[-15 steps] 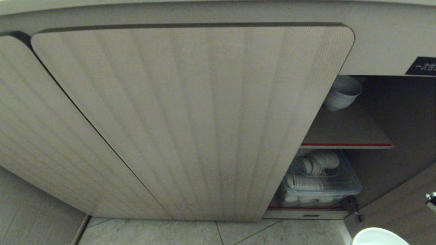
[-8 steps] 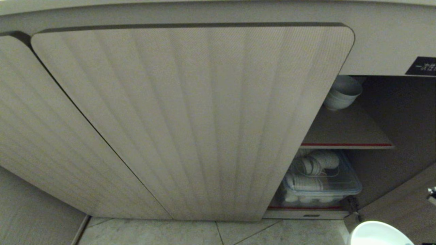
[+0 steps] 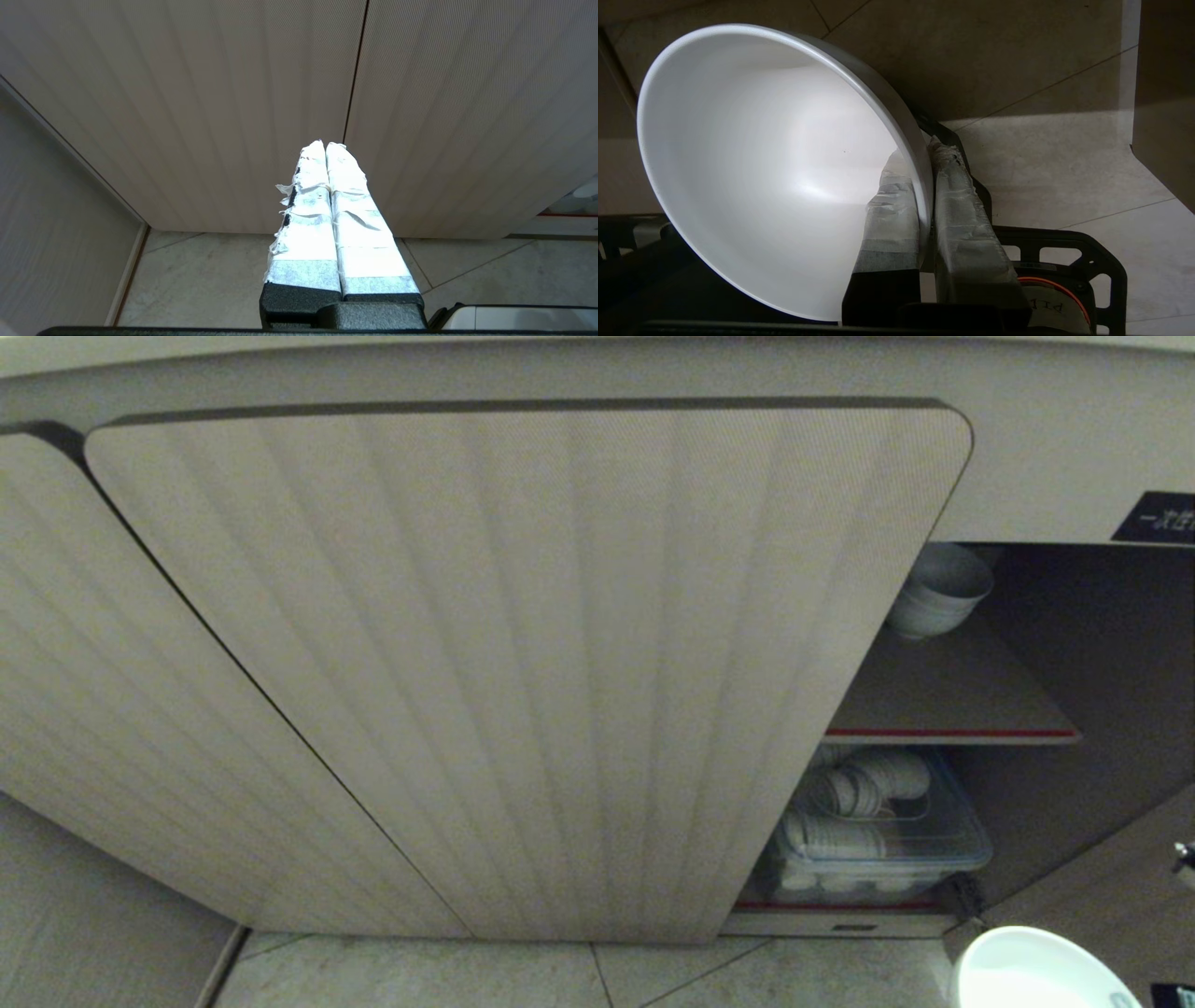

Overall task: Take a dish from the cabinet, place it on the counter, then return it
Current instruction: Put it back into the cabinet

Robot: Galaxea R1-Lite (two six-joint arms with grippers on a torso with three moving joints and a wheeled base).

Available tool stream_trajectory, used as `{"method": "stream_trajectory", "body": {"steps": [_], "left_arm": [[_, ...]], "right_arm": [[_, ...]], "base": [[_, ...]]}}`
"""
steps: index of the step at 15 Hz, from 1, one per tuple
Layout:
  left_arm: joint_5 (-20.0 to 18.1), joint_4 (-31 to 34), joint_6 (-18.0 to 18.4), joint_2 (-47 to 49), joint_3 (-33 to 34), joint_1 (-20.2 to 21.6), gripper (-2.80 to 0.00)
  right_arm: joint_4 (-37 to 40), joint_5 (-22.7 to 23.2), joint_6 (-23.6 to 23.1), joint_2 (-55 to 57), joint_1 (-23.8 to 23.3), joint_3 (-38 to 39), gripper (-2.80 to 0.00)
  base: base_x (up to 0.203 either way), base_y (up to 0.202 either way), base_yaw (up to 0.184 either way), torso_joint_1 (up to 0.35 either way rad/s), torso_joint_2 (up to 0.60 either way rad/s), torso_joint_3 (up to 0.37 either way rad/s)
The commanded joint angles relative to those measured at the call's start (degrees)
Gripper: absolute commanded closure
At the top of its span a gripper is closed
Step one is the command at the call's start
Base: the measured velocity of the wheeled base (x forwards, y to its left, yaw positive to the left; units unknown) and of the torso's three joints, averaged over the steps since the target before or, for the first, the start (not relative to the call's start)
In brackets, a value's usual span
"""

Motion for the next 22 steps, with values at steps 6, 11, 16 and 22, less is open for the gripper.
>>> {"method": "stream_trajectory", "body": {"steps": [6, 11, 16, 22], "left_arm": [[0.0, 0.0, 0.0, 0.0, 0.0, 0.0, 0.00], [0.0, 0.0, 0.0, 0.0, 0.0, 0.0, 0.00], [0.0, 0.0, 0.0, 0.0, 0.0, 0.0, 0.00], [0.0, 0.0, 0.0, 0.0, 0.0, 0.0, 0.00]], "right_arm": [[-7.7, 0.1, 4.2, 8.6, -5.6, -0.7, 0.00], [-9.6, 0.1, 12.9, 12.0, -5.7, -4.6, 0.00], [-9.3, 0.1, 18.8, 16.2, -5.9, -9.2, 0.00], [-9.7, -3.8, 24.2, 19.8, -6.3, -12.2, 0.00]], "base": [[0.000, 0.000, 0.000, 0.000, 0.00, 0.000], [0.000, 0.000, 0.000, 0.000, 0.00, 0.000], [0.000, 0.000, 0.000, 0.000, 0.00, 0.000], [0.000, 0.000, 0.000, 0.000, 0.00, 0.000]]}}
